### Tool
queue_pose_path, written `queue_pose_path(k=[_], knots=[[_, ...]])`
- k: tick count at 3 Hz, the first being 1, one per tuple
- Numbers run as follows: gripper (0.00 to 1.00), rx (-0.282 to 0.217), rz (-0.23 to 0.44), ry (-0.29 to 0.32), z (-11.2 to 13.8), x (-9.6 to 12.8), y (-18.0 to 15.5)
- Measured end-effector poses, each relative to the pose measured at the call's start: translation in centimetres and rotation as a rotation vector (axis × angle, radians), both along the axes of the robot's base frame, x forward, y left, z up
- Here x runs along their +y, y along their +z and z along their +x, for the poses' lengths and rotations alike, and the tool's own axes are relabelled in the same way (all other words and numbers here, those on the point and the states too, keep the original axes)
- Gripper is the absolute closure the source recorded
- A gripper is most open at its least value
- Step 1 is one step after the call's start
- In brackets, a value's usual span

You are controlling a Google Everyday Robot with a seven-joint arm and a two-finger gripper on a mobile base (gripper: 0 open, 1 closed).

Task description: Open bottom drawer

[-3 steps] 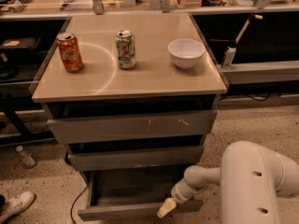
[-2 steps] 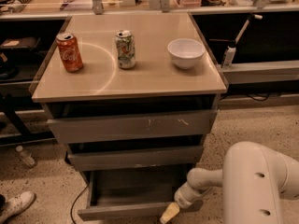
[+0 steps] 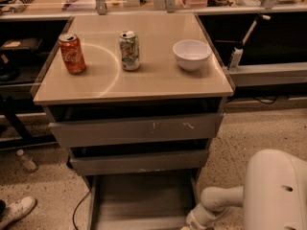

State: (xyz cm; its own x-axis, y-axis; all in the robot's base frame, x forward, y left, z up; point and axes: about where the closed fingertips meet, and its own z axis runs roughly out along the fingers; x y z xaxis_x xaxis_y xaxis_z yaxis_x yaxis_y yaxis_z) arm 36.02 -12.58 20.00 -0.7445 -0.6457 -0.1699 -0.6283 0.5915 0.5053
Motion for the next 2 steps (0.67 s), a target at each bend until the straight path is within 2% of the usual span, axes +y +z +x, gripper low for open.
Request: queue_pose_path(k=[1,2], knots=[[0.00,0.001,0.000,0.000,0.0,0.0,0.0],[0.00,0.027,0.002,0.002,-1.6,-0.5,-0.2]])
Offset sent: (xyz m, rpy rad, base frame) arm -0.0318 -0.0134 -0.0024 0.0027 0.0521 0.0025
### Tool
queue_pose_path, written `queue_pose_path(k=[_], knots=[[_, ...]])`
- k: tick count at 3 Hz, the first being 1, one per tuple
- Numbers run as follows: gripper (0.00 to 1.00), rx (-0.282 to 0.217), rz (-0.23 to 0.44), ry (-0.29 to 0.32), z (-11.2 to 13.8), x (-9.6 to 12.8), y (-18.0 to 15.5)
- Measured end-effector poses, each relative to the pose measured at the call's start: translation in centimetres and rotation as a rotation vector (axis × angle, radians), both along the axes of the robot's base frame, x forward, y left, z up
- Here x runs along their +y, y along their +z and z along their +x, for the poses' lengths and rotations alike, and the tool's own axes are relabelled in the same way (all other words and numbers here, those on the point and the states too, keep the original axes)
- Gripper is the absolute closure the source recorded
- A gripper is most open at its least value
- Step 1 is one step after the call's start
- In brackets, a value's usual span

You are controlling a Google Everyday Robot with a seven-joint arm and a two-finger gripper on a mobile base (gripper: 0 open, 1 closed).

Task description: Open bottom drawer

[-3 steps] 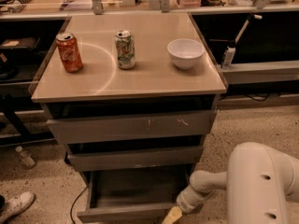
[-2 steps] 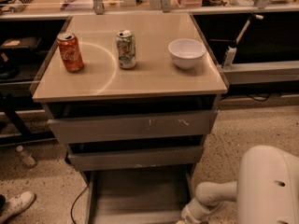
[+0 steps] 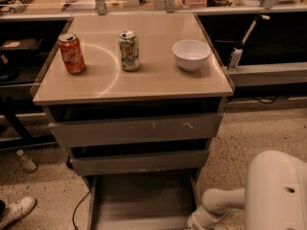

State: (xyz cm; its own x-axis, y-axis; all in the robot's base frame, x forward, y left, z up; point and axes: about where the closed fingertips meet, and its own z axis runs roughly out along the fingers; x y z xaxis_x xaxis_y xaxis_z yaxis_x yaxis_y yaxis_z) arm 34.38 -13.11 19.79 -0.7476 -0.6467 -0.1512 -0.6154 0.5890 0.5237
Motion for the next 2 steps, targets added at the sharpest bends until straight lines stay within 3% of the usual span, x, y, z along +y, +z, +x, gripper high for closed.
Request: queue_pose_path(k=[1,2], knots=[[0.00,0.056,-0.010,-0.035,-4.75,-1.46,0.13],[0.00,0.056,-0.010,-0.035,-4.61,-1.34,0.13]])
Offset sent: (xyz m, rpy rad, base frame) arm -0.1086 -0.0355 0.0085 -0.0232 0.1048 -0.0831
